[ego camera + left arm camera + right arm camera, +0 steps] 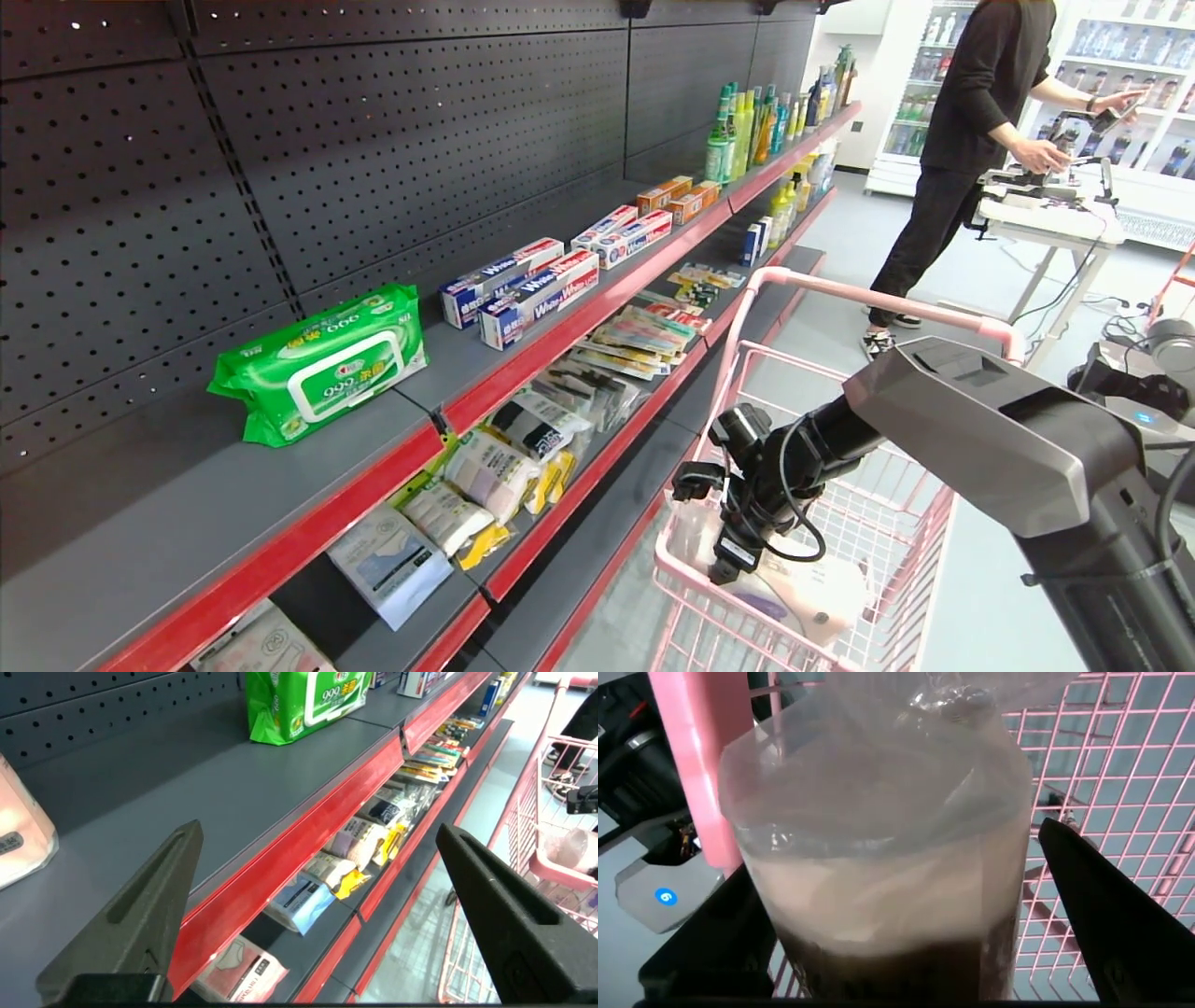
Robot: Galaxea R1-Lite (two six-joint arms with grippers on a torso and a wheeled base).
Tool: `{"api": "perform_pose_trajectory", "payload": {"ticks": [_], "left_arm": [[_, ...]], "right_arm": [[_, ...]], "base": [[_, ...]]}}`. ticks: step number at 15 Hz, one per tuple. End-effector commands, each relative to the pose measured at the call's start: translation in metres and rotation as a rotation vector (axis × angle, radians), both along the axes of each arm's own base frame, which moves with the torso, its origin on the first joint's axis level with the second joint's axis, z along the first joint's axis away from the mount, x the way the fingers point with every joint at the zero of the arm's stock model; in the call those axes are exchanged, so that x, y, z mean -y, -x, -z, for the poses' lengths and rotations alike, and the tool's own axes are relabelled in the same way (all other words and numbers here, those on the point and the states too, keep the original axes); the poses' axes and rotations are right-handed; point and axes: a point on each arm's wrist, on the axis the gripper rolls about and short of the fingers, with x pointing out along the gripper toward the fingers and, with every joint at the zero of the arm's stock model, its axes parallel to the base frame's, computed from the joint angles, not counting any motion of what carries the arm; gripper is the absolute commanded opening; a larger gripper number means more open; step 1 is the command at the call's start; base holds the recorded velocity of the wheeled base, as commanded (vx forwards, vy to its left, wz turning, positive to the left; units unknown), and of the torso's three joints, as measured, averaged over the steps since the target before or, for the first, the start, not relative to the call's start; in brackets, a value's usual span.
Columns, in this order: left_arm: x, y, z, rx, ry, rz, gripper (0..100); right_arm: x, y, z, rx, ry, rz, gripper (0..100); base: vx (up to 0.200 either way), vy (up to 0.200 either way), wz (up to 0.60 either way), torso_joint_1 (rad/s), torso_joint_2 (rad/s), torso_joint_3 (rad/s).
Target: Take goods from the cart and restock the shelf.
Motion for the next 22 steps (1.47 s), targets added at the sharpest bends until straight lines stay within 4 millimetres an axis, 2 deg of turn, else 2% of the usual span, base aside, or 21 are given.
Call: {"api": "perform_pose_trajectory", "payload": {"ticks": [1, 7, 10, 13, 14, 19, 22], "left_arm": [[0.0, 0.0, 0.0, 0.001, 0.0, -0.001, 100], [0.0, 0.0, 0.0, 0.001, 0.0, -0.001, 100], [0.0, 0.0, 0.0, 0.001, 0.0, -0.001, 100], [0.0, 0.0, 0.0, 0.001, 0.0, -0.001, 100], [0.0, 0.0, 0.0, 0.001, 0.002, -0.001, 100], [0.0, 0.0, 0.0, 0.001, 0.0, -0.001, 100], [0.0, 0.0, 0.0, 0.001, 0.0, -0.001, 100]], "right_arm": [[0.0, 0.0, 0.0, -0.003, -0.001, 0.001, 0], [0.001, 0.002, 0.0, -0.026, 0.006, 0.009, 0], [0.011, -0.002, -0.007, -0.02, -0.002, 0.076, 0], [0.024, -0.003, -0.058, 0.086, -0.008, 0.141, 0], [0.026, -0.002, -0.062, 0.091, -0.009, 0.145, 0], [0.059, 0.001, -0.112, 0.198, -0.013, 0.259, 0], [0.066, 0.011, -0.153, 0.289, -0.041, 0.293, 0]], "base": [[0.0, 0.0, 0.0, 0.0, 0.0, 0.0], [0.0, 0.0, 0.0, 0.0, 0.0, 0.0], [0.0, 0.0, 0.0, 0.0, 0.0, 0.0], [0.0, 0.0, 0.0, 0.0, 0.0, 0.0], [0.0, 0.0, 0.0, 0.0, 0.0, 0.0], [0.0, 0.0, 0.0, 0.0, 0.0, 0.0], [0.0, 0.0, 0.0, 0.0, 0.0, 0.0]]}}
